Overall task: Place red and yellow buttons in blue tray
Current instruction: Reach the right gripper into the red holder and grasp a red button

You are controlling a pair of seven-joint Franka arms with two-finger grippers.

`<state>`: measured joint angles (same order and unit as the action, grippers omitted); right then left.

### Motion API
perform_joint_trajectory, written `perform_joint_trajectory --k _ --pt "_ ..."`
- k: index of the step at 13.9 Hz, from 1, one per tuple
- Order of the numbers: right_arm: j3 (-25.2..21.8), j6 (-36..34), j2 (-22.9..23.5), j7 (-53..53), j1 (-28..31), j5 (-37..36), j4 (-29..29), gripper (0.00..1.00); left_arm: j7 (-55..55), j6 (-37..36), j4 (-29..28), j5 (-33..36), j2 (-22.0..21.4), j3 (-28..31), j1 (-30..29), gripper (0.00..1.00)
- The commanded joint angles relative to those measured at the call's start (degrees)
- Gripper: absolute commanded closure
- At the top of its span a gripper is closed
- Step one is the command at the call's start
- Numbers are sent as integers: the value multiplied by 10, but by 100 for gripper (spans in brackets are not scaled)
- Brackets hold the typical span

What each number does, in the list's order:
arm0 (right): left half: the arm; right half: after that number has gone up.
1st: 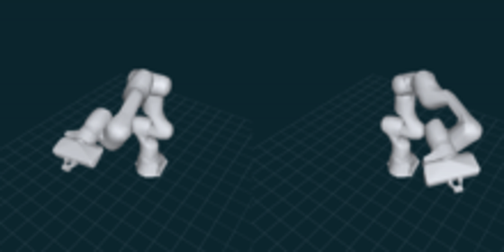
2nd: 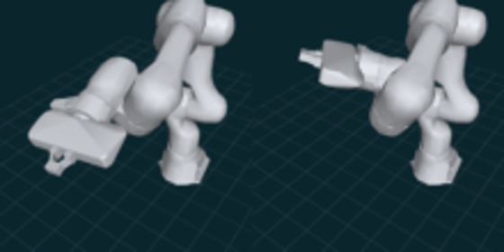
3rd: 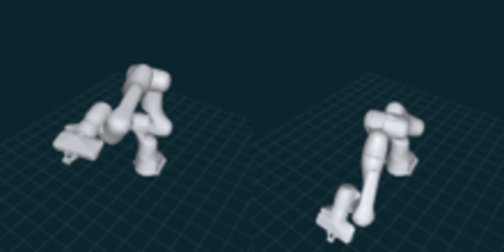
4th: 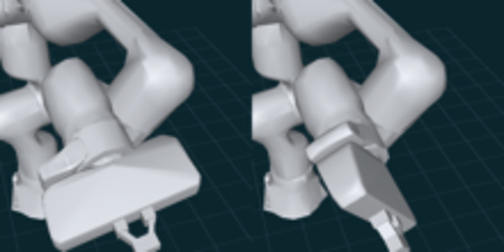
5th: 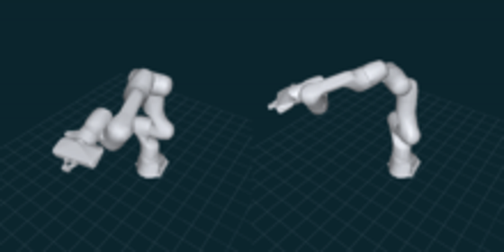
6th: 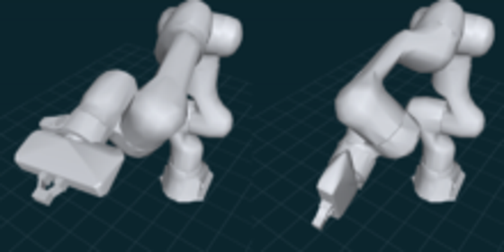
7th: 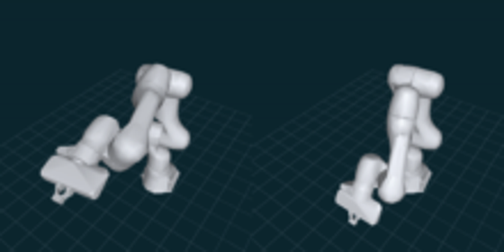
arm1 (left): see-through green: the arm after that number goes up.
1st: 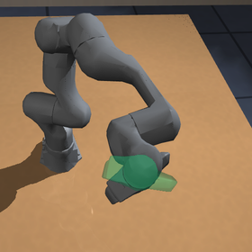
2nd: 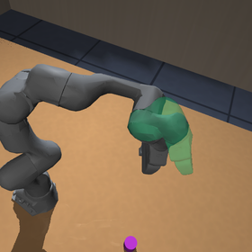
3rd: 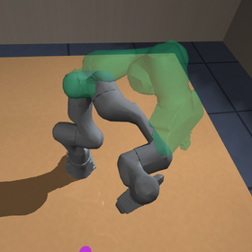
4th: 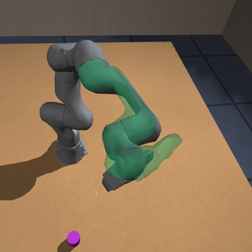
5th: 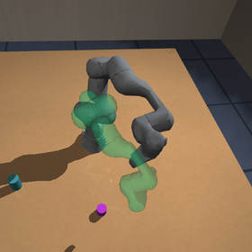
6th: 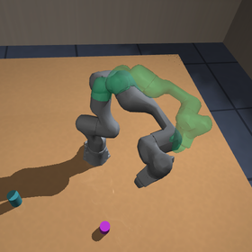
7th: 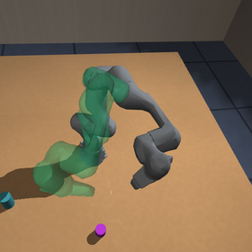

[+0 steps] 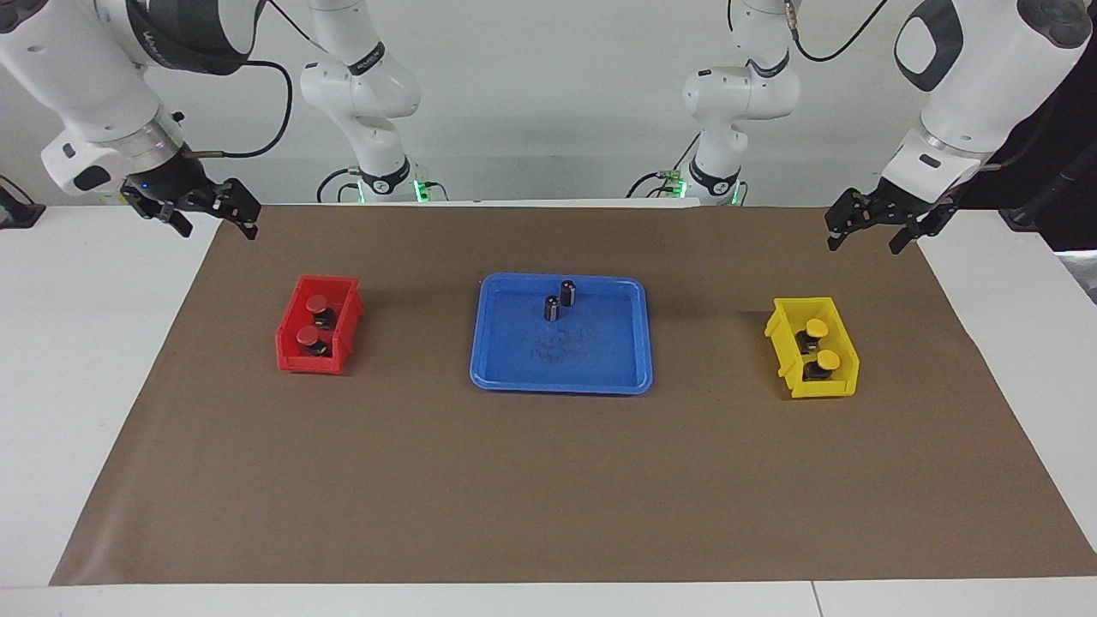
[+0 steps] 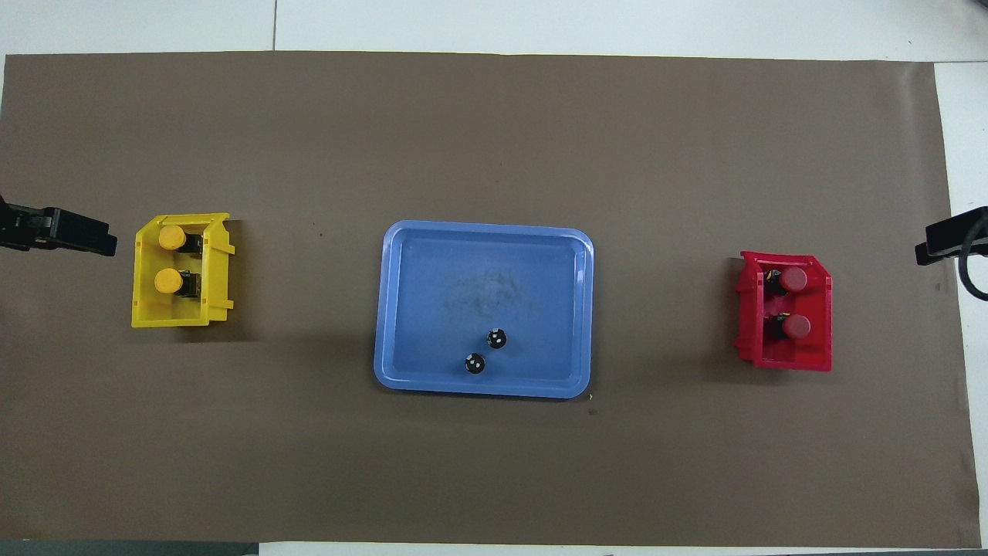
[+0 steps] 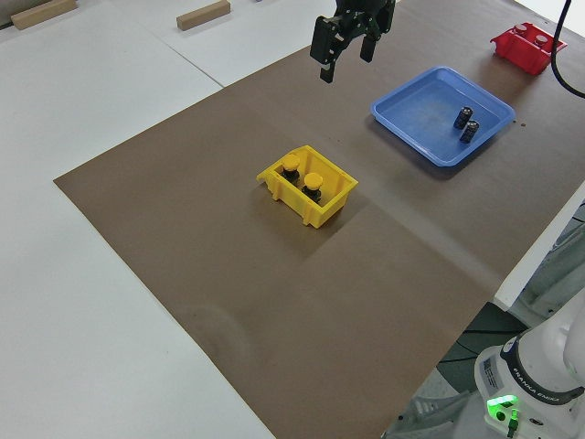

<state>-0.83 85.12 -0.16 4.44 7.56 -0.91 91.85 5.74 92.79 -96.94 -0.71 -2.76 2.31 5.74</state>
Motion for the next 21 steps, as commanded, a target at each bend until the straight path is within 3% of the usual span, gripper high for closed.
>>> perform_joint_trajectory --k 1,11,15,19,21 --pt "1 4 -4 -3 0 -3 -1 0 0 -5 -2 4 -3 2 1 0" --pt "5 40 -4 5 -1 -2 11 0 0 -5 -2 4 -3 2 1 0" --pt "7 164 1 -5 -20 -1 98 0 0 -6 -2 4 -3 2 1 0" --pt "7 311 1 -24 -39 5 230 1 0 -5 -2 4 -3 2 1 0" --pt "7 362 1 -23 -38 5 278 8 0 -5 -2 4 -3 2 1 0"
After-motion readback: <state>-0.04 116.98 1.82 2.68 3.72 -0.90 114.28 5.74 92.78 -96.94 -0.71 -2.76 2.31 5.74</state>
